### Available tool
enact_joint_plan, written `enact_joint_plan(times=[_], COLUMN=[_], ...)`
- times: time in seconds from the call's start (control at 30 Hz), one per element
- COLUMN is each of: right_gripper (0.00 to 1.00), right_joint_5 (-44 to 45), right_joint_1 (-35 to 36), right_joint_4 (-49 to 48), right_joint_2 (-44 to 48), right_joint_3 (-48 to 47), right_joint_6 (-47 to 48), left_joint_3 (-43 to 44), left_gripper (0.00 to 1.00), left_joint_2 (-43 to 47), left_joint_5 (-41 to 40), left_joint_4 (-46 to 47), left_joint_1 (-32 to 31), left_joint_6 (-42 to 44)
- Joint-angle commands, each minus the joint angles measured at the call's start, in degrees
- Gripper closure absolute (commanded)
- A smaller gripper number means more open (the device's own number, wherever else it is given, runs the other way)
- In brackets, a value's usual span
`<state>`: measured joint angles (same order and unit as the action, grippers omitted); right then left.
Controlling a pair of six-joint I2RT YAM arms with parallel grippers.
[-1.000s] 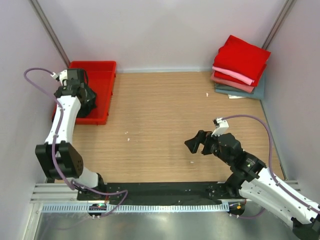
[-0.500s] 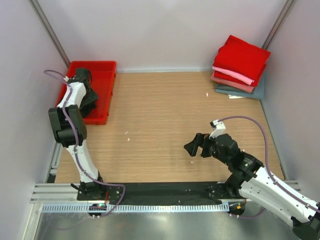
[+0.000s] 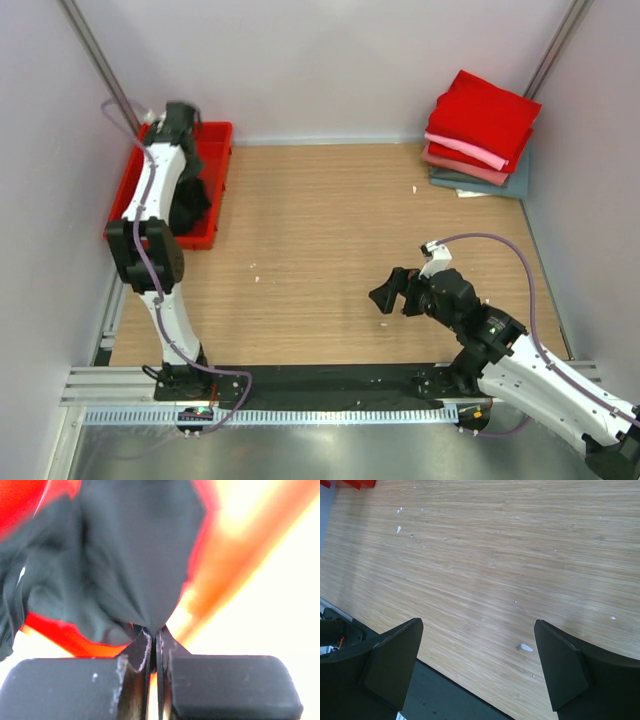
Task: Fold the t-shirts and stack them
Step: Grab the tshirt from the pile, then move the tshirt to the center of the board, then flatten the tshirt out
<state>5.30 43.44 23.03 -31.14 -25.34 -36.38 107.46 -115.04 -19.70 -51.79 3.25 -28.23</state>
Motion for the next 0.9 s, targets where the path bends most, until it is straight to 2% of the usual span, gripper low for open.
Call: enact_joint_plan(times=[0.0, 0.07, 0.17, 0.23, 0.27, 0.33, 0.37, 0.5, 0.63, 0.7, 0.8, 0.87], right_gripper=[0.0, 0.0, 0.0, 0.0, 0.0, 0.0, 0.0, 0.0, 0.0, 0.0, 0.01, 0.01], right_joint_5=[2.8, 4.3, 7.6, 10.6, 13.0, 18.4, 19.9, 27.5, 31.4, 31.4, 26.4, 22.7], right_joint_1=[0.2, 0.2, 0.3, 0.2, 0.2, 0.2, 0.2, 0.2, 0.2, 0.2, 0.2, 0.2], right_joint_4=[0.0, 0.3, 2.7, 4.8, 7.6, 10.6, 13.1, 18.4, 17.8, 16.0, 12.3, 9.9], right_joint_2=[0.0, 0.4, 1.2, 1.6, 2.0, 2.2, 2.1, 1.4, -0.1, -2.2, -11.0, -20.2], right_joint_3=[-1.5, -2.6, -5.1, -6.6, -8.7, -10.9, -12.9, -17.2, -18.0, -17.7, -18.9, -21.6], right_joint_6=[-0.7, -1.0, -1.1, -1.5, -2.6, -4.0, -5.8, -9.8, -9.7, -8.0, -5.0, -2.5], left_joint_3=[20.5, 29.5, 31.4, 26.6, 24.2, 15.9, 13.1, -1.3, -16.9, -20.5, -26.3, -30.2], left_gripper=[1.0, 1.0, 0.95, 0.76, 0.42, 0.19, 0.01, 0.0, 0.0, 0.0, 0.0, 0.0], left_joint_2=[11.4, 12.2, 13.5, 14.9, 15.5, 17.5, 18.4, 24.0, 31.2, 34.9, 39.2, 43.6], left_joint_5=[-5.6, -7.1, -4.0, -0.7, 1.7, 2.8, 2.0, 2.3, 3.0, 4.5, 4.6, 2.4], left_joint_4=[-5.9, -8.5, -11.3, -12.8, -13.3, -12.6, -12.3, -7.8, -2.3, -0.9, -0.2, 0.6], left_joint_1=[-12.4, -18.3, -23.4, -25.1, -26.0, -28.7, -29.5, -30.6, -30.6, -30.6, -30.6, -30.6], left_joint_6=[5.4, 6.9, 7.8, 7.5, 7.7, 8.6, 8.2, 6.8, 4.0, 3.2, 3.5, 4.8])
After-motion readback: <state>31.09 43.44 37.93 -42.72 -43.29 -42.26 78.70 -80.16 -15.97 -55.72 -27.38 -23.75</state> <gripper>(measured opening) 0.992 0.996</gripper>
